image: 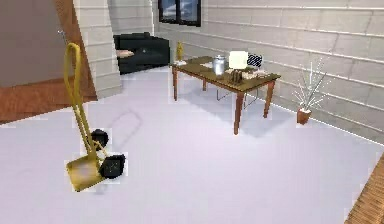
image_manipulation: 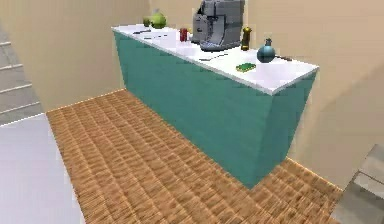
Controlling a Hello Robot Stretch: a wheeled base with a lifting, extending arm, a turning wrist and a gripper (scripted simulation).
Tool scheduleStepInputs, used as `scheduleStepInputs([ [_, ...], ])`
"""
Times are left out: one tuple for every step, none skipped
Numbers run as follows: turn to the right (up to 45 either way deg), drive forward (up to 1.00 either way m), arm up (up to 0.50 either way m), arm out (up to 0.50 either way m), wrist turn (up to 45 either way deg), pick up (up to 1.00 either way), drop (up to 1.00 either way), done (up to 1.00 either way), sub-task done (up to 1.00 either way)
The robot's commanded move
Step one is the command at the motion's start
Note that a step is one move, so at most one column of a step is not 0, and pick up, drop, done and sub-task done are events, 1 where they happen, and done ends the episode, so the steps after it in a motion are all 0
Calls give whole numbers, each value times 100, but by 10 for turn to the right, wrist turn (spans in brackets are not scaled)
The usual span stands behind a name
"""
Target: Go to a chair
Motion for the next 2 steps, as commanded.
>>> scheduleStepInputs([
  [0,100,0,0,0,0,0,0,0],
  [30,0,0,0,0,0,0,0,0],
])
